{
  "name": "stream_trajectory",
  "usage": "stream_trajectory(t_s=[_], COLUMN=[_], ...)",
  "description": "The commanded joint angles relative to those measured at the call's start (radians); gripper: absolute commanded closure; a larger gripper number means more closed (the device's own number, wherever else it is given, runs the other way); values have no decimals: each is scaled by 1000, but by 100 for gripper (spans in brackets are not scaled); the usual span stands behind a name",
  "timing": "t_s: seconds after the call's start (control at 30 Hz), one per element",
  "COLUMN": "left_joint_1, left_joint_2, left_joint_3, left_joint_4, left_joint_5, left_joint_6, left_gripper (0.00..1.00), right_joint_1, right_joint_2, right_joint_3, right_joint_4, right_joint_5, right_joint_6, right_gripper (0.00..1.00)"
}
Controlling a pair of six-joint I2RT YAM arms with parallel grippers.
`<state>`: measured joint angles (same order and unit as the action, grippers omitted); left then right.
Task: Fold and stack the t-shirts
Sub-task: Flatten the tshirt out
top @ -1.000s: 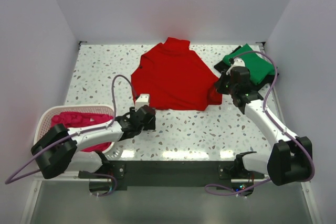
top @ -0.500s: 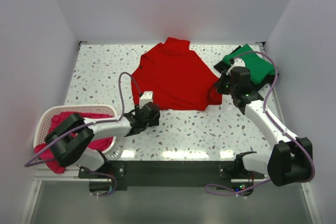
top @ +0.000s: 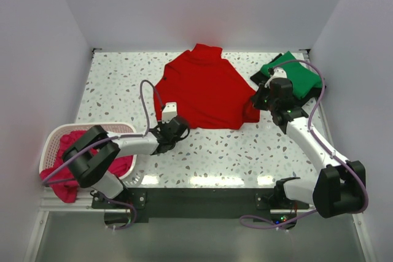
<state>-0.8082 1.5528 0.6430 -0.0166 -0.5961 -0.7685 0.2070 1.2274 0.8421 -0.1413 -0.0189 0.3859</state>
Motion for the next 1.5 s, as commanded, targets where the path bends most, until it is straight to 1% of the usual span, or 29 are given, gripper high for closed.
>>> stream_trajectory(t_s=[0.0,0.07,0.1,0.13,0.2,0.23,0.3,0.33,0.37,0.4,0.43,0.5,0.57,0.63,0.73,0.77,0.83,1.0,1.03,1.07,1.17,1.27,1.3,1.37,1.47], left_joint_1=[10,12,15,15,33,44,95,118,165,187,208,259,305,340,423,469,539,665,679,696,699,699,699,699,699], left_joint_2=[49,47,41,20,-14,-58,-112,-172,-203,-262,-289,-347,-370,-388,-387,-385,-381,-364,-359,-358,-347,-335,-338,-344,-358], left_joint_3=[9,14,15,17,27,43,60,78,86,93,112,133,161,170,167,165,159,150,139,132,106,103,100,92,83], left_joint_4=[-36,-43,-45,-45,-55,-62,-62,-56,-40,-30,-20,0,1,43,67,81,102,136,145,168,202,210,211,216,219], left_joint_5=[-28,-33,-37,-41,-63,-73,-80,-74,-62,-54,-48,-28,2,36,110,157,205,329,349,376,418,440,443,444,443], left_joint_6=[-26,-29,-28,-17,4,33,75,122,144,165,205,238,271,291,301,302,313,316,310,308,302,302,302,302,302], left_gripper=[82,90,99,100,100,100,100,100,100,100,100,100,100,100,100,100,100,100,100,100,100,100,100,100,100], right_joint_1=[-1,-1,-1,-1,-1,-1,-1,-3,-1,-1,-3,-3,-3,-1,0,0,-1,0,-1,-1,-1,8,29,64,190], right_joint_2=[-23,-20,-19,-14,-9,-11,-9,-9,-11,-14,-17,-23,-26,-35,-61,-71,-97,-141,-144,-147,-166,-189,-190,-181,-131], right_joint_3=[-8,-8,-9,-8,-6,-3,-2,5,8,11,15,17,26,35,45,49,58,58,58,60,35,-27,-47,-110,-170], right_joint_4=[48,51,52,54,54,52,51,42,37,28,23,8,-7,-38,-87,-102,-162,-274,-320,-346,-411,-408,-402,-385,-331], right_joint_5=[-15,-18,-18,-19,-23,-24,-29,-30,-32,-32,-30,-18,-9,5,16,16,55,115,131,170,211,171,142,139,158], right_joint_6=[10,10,11,13,11,13,13,11,13,13,13,11,11,10,8,7,1,-4,-2,-2,5,25,33,71,128], right_gripper=[100,100,100,100,100,100,100,100,100,100,100,100,100,100,100,100,100,100,99,91,72,69,69,69,68])
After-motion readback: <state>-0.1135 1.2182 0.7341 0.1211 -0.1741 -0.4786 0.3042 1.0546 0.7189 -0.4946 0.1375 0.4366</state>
